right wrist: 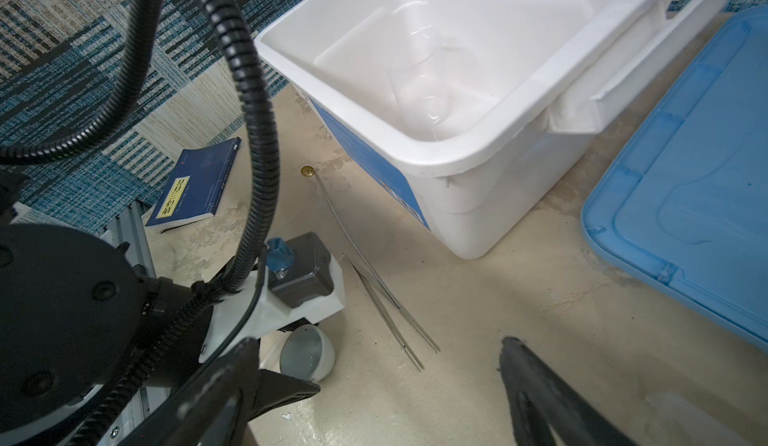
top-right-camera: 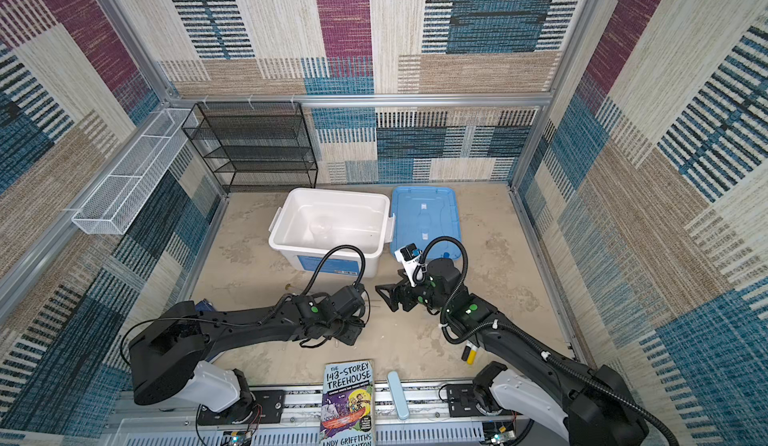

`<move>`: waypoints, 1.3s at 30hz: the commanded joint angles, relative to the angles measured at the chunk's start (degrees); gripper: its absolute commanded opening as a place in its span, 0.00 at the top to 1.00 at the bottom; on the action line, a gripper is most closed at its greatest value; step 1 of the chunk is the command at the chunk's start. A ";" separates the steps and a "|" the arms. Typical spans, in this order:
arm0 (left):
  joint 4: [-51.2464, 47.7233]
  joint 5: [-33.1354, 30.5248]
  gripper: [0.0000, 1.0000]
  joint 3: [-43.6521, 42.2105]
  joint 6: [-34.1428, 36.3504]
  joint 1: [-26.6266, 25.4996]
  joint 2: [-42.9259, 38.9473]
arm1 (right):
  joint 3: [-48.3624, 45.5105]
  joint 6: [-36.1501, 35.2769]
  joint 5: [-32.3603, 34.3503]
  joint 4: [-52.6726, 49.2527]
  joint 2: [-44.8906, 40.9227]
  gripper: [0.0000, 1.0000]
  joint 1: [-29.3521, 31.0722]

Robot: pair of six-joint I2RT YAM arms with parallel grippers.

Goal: Organize the chemistry lab equipment
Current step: 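Close the left gripper on the white ceramic cup's rim, then lift the cup and carry it over the white bin with the left gripper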

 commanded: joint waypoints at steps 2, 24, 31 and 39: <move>0.34 -1.70 0.40 0.11 -0.78 0.04 -0.30 | 0.51 -0.03 -0.70 0.89 0.34 0.08 0.07; 0.55 -2.12 0.59 -0.24 -2.67 0.12 -1.73 | -0.73 0.57 -1.45 3.19 1.89 0.08 0.07; -4.45 -3.83 0.64 2.26 -2.12 0.81 -6.99 | 0.19 1.10 -2.75 3.98 1.76 0.08 0.07; -11.74 -1.96 0.65 6.36 0.19 7.01 -16.16 | 0.58 3.50 -5.04 7.57 2.29 0.08 0.07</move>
